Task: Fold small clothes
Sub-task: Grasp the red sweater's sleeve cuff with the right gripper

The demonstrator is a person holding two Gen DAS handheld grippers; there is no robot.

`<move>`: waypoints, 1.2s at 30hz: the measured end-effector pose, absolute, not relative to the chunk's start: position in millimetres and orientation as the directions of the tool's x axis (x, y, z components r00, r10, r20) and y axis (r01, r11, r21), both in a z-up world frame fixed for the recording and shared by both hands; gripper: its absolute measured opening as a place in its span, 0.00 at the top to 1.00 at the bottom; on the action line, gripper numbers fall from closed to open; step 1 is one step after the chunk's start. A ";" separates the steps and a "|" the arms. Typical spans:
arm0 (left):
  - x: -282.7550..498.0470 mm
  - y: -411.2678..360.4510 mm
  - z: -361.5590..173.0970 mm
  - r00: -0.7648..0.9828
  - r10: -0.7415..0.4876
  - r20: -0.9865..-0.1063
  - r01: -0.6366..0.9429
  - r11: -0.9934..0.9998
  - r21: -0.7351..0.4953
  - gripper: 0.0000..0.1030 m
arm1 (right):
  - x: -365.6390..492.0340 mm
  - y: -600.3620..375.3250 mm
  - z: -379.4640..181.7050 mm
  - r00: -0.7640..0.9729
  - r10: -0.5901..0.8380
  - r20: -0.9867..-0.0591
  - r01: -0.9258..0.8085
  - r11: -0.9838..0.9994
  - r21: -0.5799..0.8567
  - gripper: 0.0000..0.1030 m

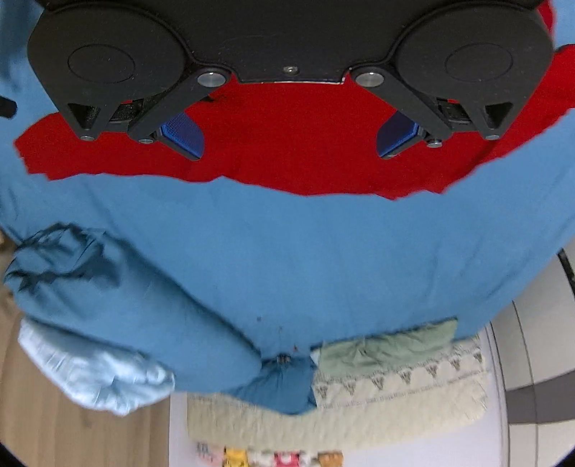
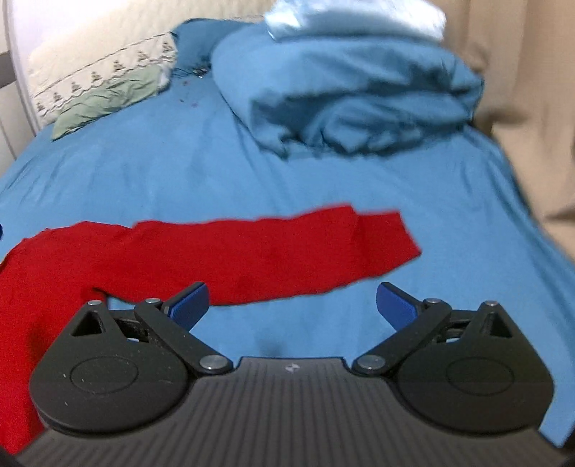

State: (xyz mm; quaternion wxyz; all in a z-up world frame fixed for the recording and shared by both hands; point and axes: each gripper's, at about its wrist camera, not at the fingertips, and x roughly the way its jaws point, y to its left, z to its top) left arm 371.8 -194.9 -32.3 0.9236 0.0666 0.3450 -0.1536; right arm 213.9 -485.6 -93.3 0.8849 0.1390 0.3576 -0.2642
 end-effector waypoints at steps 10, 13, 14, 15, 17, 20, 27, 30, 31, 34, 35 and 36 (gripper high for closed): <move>425.7 -215.1 -124.9 0.618 -0.212 -0.757 0.325 0.946 0.000 0.00 | 213.7 -540.6 -184.7 0.650 -0.353 -0.673 0.674 0.677 0.296 0.00; 434.2 -218.8 -143.5 0.583 -0.203 -0.787 0.324 0.946 -0.004 0.00 | 219.6 -559.4 -196.5 0.644 -0.383 -0.663 0.698 0.648 0.304 0.18; 436.6 -217.7 -149.0 0.567 -0.204 -0.798 0.321 0.947 -0.014 0.00 | 221.1 -565.9 -199.3 0.642 -0.393 -0.659 0.708 0.634 0.311 0.25; 438.5 -216.8 -153.6 0.555 -0.207 -0.806 0.320 0.947 -0.024 0.00 | 222.8 -573.0 -201.5 0.647 -0.396 -0.652 0.713 0.619 0.331 0.29; 438.6 -218.6 -157.1 0.563 -0.211 -0.799 0.332 0.943 -0.015 0.00 | 226.4 -585.8 -204.4 0.654 -0.401 -0.642 0.718 0.597 0.359 0.37; 438.4 -219.1 -158.7 0.555 -0.207 -0.806 0.346 0.938 -0.002 0.00 | 234.5 -594.8 -204.1 0.640 -0.414 -0.647 0.727 0.598 0.337 0.55; 447.1 -208.7 -150.1 0.489 -0.252 -0.835 0.388 0.920 -0.051 0.00 | 247.4 -590.8 -185.1 0.657 -0.406 -0.635 0.709 0.619 0.338 0.77; 440.8 -190.5 -135.0 0.515 -0.269 -0.814 0.354 0.932 -0.085 0.00 | 265.6 -573.6 -158.0 0.723 -0.354 -0.593 0.637 0.675 0.372 0.77; 437.6 -181.8 -128.3 0.535 -0.274 -0.799 0.336 0.937 -0.096 0.00 | 274.6 -565.2 -146.8 0.749 -0.329 -0.575 0.603 0.699 0.385 0.77; 430.3 -148.1 -107.6 0.592 -0.280 -0.756 0.301 0.947 -0.115 0.00 | 312.7 -524.6 -109.6 0.838 -0.220 -0.500 0.456 0.786 0.417 0.77; 428.0 -136.2 -101.8 0.611 -0.271 -0.744 0.292 0.951 -0.107 0.00 | 329.6 -504.0 -97.6 0.864 -0.174 -0.472 0.394 0.818 0.419 0.77; 425.6 -123.6 -97.3 0.630 -0.253 -0.735 0.279 0.956 -0.090 0.00 | 345.2 -484.5 -89.3 0.884 -0.129 -0.450 0.338 0.841 0.423 0.77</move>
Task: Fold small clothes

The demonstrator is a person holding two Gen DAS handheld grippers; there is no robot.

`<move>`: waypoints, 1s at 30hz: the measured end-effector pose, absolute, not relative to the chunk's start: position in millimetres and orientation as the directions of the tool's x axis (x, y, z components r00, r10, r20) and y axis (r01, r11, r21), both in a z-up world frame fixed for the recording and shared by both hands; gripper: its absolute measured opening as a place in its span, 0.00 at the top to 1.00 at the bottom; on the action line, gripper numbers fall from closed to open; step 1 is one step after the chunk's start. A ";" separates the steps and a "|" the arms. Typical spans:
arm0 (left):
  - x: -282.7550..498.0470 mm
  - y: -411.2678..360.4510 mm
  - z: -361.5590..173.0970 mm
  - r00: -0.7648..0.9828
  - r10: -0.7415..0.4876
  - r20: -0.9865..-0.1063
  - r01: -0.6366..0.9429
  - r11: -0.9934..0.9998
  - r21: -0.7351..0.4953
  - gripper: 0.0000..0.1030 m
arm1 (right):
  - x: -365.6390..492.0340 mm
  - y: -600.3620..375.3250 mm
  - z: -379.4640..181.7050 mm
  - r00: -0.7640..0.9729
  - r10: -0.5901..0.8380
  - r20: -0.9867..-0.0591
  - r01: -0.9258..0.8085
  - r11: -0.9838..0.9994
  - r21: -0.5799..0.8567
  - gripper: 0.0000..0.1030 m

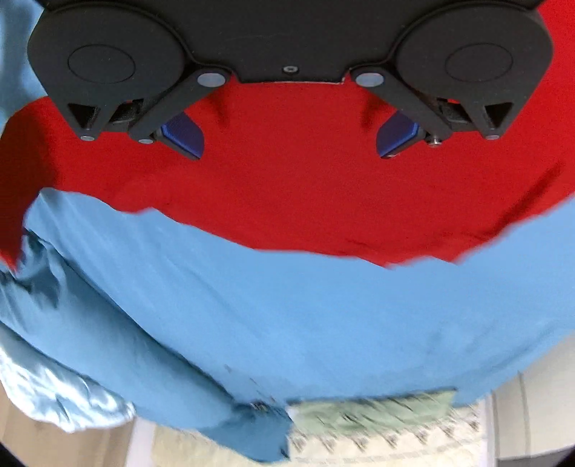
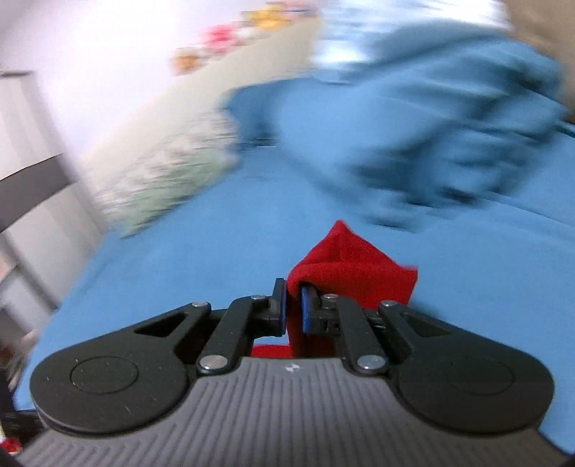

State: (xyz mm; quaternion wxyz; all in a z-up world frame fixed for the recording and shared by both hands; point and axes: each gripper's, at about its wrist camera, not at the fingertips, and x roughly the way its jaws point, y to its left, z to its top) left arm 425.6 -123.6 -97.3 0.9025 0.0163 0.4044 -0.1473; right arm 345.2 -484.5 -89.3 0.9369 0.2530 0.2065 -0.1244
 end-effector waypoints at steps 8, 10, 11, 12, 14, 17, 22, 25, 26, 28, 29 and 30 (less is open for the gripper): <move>408.9 -17.0 -97.0 0.653 -0.132 -0.746 0.144 0.988 -0.049 0.00 | 462.3 -300.7 -134.8 0.844 0.260 -0.470 0.018 0.860 0.509 0.77; 402.9 5.2 -100.8 0.649 -0.125 -0.751 0.122 0.991 -0.060 0.00 | 473.2 -267.0 -169.6 0.794 0.294 -0.533 0.029 0.856 0.516 0.77; 401.2 13.0 -103.9 0.648 -0.120 -0.752 0.115 0.992 -0.060 0.00 | 474.3 -255.3 -184.1 0.773 0.303 -0.557 0.029 0.861 0.508 0.77; 398.9 17.5 -104.2 0.646 -0.116 -0.754 0.111 0.992 -0.057 0.00 | 474.3 -245.9 -195.9 0.755 0.312 -0.576 0.022 0.866 0.499 0.77; 396.2 22.6 -103.7 0.643 -0.120 -0.757 0.115 0.992 -0.060 0.00 | 470.9 -235.1 -210.4 0.731 0.318 -0.604 0.006 0.881 0.472 0.73; 395.8 23.2 -101.2 0.649 -0.164 -0.742 0.158 0.984 -0.080 0.00 | 450.9 -235.4 -205.9 0.730 0.339 -0.594 -0.058 0.896 0.439 0.51; 393.7 -10.4 -94.3 0.671 -0.246 -0.699 0.307 0.951 -0.040 0.00 | 403.6 -263.3 -177.2 0.779 0.233 -0.582 -0.094 0.961 0.259 0.19; 395.2 -43.8 -97.6 0.683 -0.272 -0.678 0.391 0.920 0.024 0.00 | 372.0 -289.9 -167.1 0.789 0.165 -0.592 -0.068 0.981 0.183 0.18; 399.2 -53.9 -102.1 0.679 -0.282 -0.678 0.414 0.909 0.036 0.03 | 357.7 -299.1 -165.1 0.792 0.155 -0.590 -0.058 0.982 0.180 0.18; 410.4 -70.2 -115.3 0.638 -0.302 -0.708 0.454 0.891 0.028 0.14 | 347.4 -310.7 -161.7 0.796 0.142 -0.588 -0.031 0.980 0.195 0.18; 417.0 -76.8 -121.8 0.621 -0.297 -0.725 0.459 0.888 0.029 0.23 | 345.5 -317.1 -162.1 0.797 0.146 -0.586 -0.019 0.976 0.216 0.18; 422.7 -82.5 -128.3 0.609 -0.291 -0.738 0.466 0.884 0.036 0.26 | 342.3 -322.6 -163.3 0.797 0.146 -0.586 -0.011 0.974 0.228 0.18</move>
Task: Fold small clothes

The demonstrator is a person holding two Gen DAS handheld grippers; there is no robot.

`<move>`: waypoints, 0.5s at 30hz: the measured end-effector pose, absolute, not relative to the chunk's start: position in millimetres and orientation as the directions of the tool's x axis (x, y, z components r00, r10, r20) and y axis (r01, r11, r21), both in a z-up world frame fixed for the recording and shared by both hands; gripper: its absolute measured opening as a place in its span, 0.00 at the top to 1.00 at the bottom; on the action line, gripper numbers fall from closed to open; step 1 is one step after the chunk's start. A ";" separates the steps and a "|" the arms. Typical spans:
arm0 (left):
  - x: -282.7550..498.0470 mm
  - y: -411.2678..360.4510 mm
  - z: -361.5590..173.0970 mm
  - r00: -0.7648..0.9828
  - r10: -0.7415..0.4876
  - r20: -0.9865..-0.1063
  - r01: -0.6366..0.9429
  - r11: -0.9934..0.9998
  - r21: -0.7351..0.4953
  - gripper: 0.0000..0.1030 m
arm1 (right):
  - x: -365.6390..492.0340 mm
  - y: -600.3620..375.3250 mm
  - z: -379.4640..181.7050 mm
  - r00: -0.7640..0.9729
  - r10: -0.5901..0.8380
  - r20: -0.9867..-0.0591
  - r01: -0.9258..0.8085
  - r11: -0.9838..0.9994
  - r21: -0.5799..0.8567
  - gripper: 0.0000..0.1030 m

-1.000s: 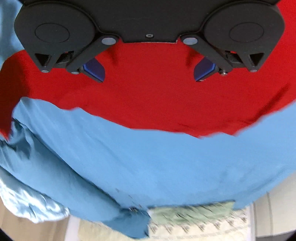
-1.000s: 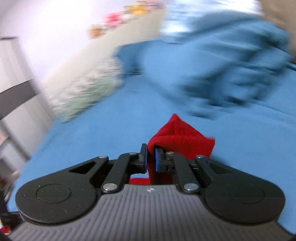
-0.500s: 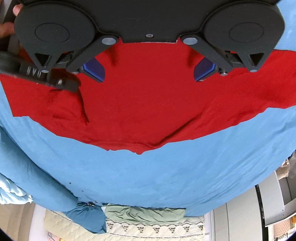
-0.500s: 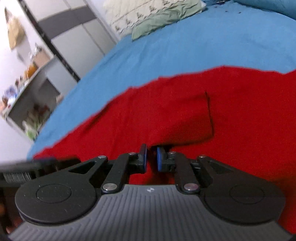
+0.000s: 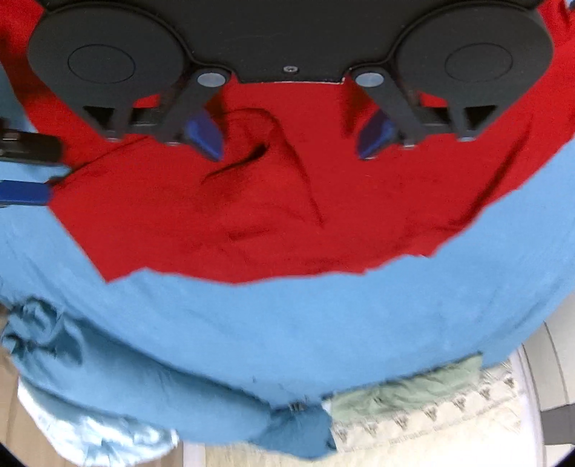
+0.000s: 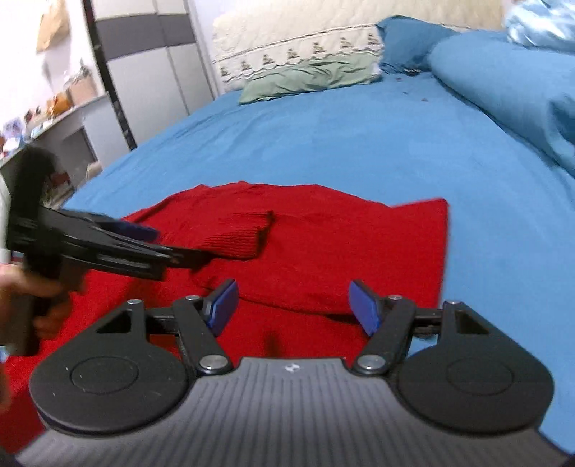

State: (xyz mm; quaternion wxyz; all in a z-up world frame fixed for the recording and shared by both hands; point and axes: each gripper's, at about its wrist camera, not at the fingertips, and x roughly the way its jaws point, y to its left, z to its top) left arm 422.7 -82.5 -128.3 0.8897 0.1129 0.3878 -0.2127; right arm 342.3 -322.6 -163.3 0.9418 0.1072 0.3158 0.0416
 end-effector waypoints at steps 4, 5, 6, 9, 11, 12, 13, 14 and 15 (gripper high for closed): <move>440.2 -90.9 -147.6 0.583 -0.281 -0.762 0.457 0.889 0.021 0.26 | 337.5 -340.9 -166.2 0.799 0.134 -0.586 0.025 0.967 0.254 0.18; 443.4 -85.6 -148.6 0.582 -0.294 -0.758 0.432 0.902 -0.018 0.26 | 340.1 -341.6 -166.8 0.802 0.133 -0.583 0.033 0.963 0.266 0.18; 449.6 -78.4 -147.9 0.584 -0.302 -0.754 0.391 0.918 -0.065 0.27 | 338.7 -344.4 -166.0 0.805 0.132 -0.578 0.040 0.961 0.275 0.18; 454.6 -48.1 -145.4 0.639 -0.295 -0.710 0.250 0.953 -0.171 0.26 | 338.6 -347.9 -168.0 0.816 0.125 -0.564 0.062 0.952 0.301 0.18; 453.0 -28.3 -149.3 0.658 -0.312 -0.685 0.205 0.950 -0.235 0.27 | 337.6 -352.2 -169.8 0.821 0.122 -0.558 0.078 0.944 0.321 0.18; 451.8 -21.1 -152.3 0.654 -0.340 -0.676 0.211 0.940 -0.268 0.27 | 336.5 -354.0 -170.8 0.821 0.120 -0.559 0.085 0.941 0.328 0.18; 450.8 -17.6 -154.9 0.646 -0.359 -0.674 0.220 0.933 -0.285 0.27 | 334.9 -356.1 -172.0 0.821 0.114 -0.560 0.097 0.938 0.334 0.18; 449.7 -16.5 -156.4 0.643 -0.366 -0.672 0.231 0.930 -0.286 0.26 | 336.7 -356.6 -172.5 0.822 0.109 -0.560 0.108 0.934 0.340 0.18; 447.8 -16.5 -156.4 0.646 -0.372 -0.667 0.249 0.928 -0.278 0.26 | 335.8 -358.2 -172.9 0.823 0.108 -0.558 0.113 0.931 0.348 0.18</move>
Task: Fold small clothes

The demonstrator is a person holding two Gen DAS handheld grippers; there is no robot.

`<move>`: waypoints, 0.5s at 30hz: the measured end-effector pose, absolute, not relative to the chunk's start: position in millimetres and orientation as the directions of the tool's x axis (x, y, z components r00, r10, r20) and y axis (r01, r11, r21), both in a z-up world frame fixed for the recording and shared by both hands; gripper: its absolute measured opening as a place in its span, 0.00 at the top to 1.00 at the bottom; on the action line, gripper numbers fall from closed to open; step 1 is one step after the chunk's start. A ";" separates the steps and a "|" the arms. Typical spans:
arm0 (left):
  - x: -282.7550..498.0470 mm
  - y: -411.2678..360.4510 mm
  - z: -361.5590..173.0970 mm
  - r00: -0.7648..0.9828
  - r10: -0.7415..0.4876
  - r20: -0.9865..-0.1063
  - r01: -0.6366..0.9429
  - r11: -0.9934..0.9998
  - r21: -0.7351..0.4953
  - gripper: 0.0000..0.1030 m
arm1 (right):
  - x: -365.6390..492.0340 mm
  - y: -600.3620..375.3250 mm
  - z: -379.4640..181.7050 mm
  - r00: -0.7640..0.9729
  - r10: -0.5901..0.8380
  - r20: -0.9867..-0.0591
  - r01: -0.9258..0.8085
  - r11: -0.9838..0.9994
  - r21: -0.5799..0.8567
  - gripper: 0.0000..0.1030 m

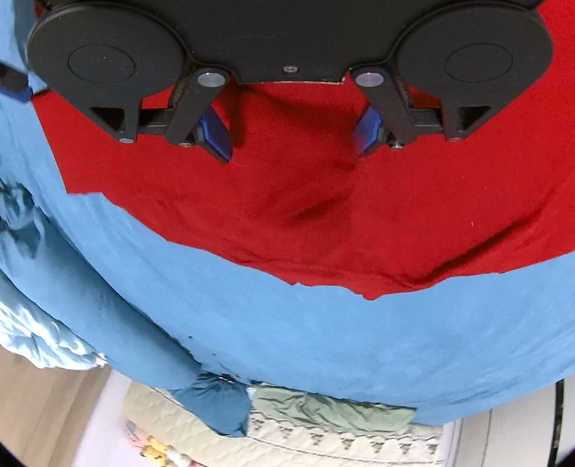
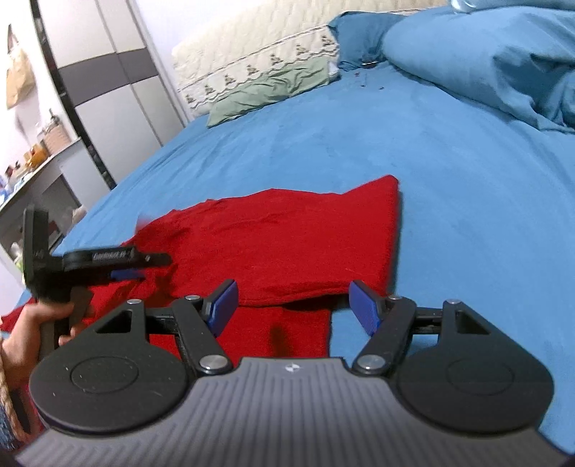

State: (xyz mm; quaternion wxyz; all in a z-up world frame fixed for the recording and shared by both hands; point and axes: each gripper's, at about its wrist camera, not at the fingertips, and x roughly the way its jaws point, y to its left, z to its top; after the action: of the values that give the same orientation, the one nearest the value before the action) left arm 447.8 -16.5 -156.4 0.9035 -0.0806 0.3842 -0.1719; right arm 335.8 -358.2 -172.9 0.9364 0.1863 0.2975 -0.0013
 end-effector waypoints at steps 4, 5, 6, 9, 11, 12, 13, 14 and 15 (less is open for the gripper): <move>443.1 -20.0 -155.8 0.648 -0.383 -0.658 0.281 0.924 -0.261 0.21 | 333.4 -361.1 -175.7 0.819 0.101 -0.564 0.131 0.925 0.356 0.18; 443.8 -21.2 -155.9 0.647 -0.384 -0.659 0.276 0.923 -0.267 0.21 | 333.1 -361.7 -176.0 0.817 0.098 -0.568 0.134 0.926 0.352 0.18; 444.1 -22.5 -156.3 0.649 -0.384 -0.657 0.268 0.923 -0.275 0.22 | 331.9 -362.4 -175.9 0.816 0.095 -0.570 0.137 0.927 0.349 0.18; 447.5 -28.3 -156.5 0.657 -0.362 -0.661 0.257 0.932 -0.256 0.69 | 329.8 -363.4 -176.8 0.810 0.084 -0.580 0.148 0.928 0.341 0.17; 446.8 -29.7 -153.3 0.664 -0.331 -0.670 0.237 0.944 -0.231 0.96 | 329.7 -361.4 -177.5 0.801 0.058 -0.595 0.161 0.938 0.308 0.15; 445.7 -26.3 -149.0 0.671 -0.350 -0.654 0.243 0.937 -0.252 0.96 | 330.5 -359.3 -178.4 0.796 0.040 -0.604 0.167 0.944 0.284 0.13; 444.9 -24.1 -144.9 0.687 -0.354 -0.634 0.247 0.935 -0.253 0.96 | 331.5 -357.0 -179.5 0.791 0.018 -0.612 0.175 0.951 0.254 0.12; 441.1 -21.8 -137.6 0.707 -0.354 -0.613 0.258 0.935 -0.243 0.96 | 333.7 -355.1 -181.0 0.786 0.000 -0.618 0.182 0.955 0.232 0.11; 437.4 -19.5 -129.3 0.727 -0.349 -0.591 0.270 0.937 -0.221 0.96 | 336.7 -353.4 -183.4 0.777 -0.022 -0.629 0.194 0.959 0.207 0.11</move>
State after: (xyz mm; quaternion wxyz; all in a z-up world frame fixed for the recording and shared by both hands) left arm 437.4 -19.5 -129.3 0.9274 -0.0599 0.3295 -0.1667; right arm 336.7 -353.4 -183.4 0.9336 0.1310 0.3286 -0.0577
